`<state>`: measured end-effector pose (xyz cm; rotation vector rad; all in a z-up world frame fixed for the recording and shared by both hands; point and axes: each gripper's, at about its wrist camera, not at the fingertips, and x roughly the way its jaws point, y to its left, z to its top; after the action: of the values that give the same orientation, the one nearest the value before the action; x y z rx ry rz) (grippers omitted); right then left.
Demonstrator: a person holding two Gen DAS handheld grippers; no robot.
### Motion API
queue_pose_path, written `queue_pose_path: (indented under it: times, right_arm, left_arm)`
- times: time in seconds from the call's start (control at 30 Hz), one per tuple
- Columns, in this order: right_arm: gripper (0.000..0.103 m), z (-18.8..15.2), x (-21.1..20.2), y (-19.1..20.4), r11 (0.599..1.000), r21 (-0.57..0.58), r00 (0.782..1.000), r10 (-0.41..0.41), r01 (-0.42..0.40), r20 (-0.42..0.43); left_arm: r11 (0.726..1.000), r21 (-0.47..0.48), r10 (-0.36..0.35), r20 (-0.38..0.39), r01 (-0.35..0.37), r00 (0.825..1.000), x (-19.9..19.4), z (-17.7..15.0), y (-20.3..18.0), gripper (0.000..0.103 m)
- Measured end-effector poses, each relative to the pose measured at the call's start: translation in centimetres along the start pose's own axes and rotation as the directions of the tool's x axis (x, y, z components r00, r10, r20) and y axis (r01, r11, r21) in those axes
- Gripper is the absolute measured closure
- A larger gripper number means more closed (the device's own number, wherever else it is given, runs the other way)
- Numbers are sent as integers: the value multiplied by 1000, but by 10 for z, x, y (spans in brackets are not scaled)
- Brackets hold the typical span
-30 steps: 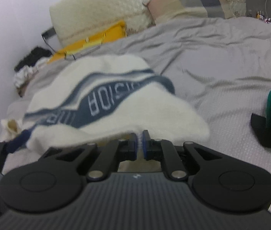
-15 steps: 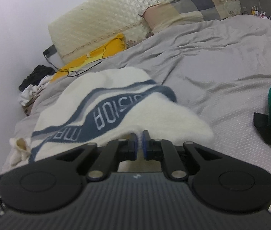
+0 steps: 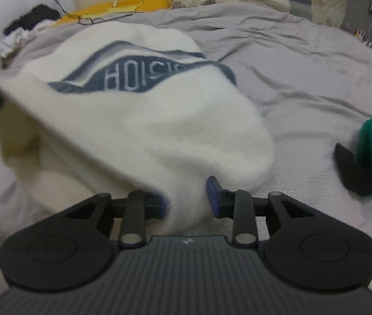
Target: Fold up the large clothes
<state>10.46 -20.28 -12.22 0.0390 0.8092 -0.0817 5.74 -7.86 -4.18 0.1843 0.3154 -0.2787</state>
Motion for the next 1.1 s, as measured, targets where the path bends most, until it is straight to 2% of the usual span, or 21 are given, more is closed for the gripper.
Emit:
queue_pose_path:
  times: [0.03, 0.1, 0.2, 0.33, 0.43, 0.53, 0.57, 0.6, 0.7, 0.8, 0.9, 1.03, 1.1]
  right_arm:
    - [74, 0, -3, 0, 1000, 17, 1000, -18, 17, 25]
    - [90, 3, -14, -6, 998, 63, 995, -22, 16, 97]
    - [92, 12, -41, -19, 990, 130, 971, 21, -53, 239]
    - [92, 17, -58, -25, 983, 143, 946, 61, -112, 318]
    - [92, 16, -61, -20, 986, 119, 940, 71, -117, 334]
    - [92, 16, -60, -21, 982, 124, 935, 96, -146, 341]
    - [92, 17, -62, -21, 980, 125, 933, 101, -153, 345]
    - [92, 18, -62, -22, 978, 126, 929, 113, -166, 352]
    - [92, 18, -67, -20, 975, 122, 925, 133, -187, 356]
    - [92, 18, -64, -18, 976, 105, 931, 147, -192, 334]
    - [92, 17, -62, -17, 977, 99, 934, 149, -191, 326]
    - [92, 16, -63, -19, 976, 135, 931, 115, -171, 346]
    - [92, 16, -62, -18, 981, 140, 932, 77, -135, 355]
  left_arm:
    - [1000, -6, -5, -3, 5, 1000, 0, -1, 1, 100]
    - [1000, -16, -14, -11, 14, 1000, -1, -2, 2, 100]
    - [1000, -16, -13, -10, 13, 1000, -3, -3, 2, 100]
    - [999, -30, -15, -24, 14, 1000, 0, -6, 3, 99]
    - [999, -42, -34, -46, 33, 998, 5, -10, 2, 98]
    - [999, -26, -26, -63, 25, 998, 12, -15, -4, 90]
    - [1000, -18, -26, -69, 25, 997, 15, -17, -7, 83]
    - [1000, 7, -15, -70, 16, 997, 18, -19, -11, 71]
    - [996, 86, 33, -33, -30, 999, 22, -26, -24, 50]
    - [989, 132, 70, -1, -69, 998, 31, -28, -35, 46]
    - [982, 134, 127, 35, -131, 991, 38, -27, -39, 44]
    - [977, 43, 208, -4, -208, 978, 48, -25, -22, 37]
    - [975, -1, 221, -25, -222, 975, 48, -25, -12, 27]
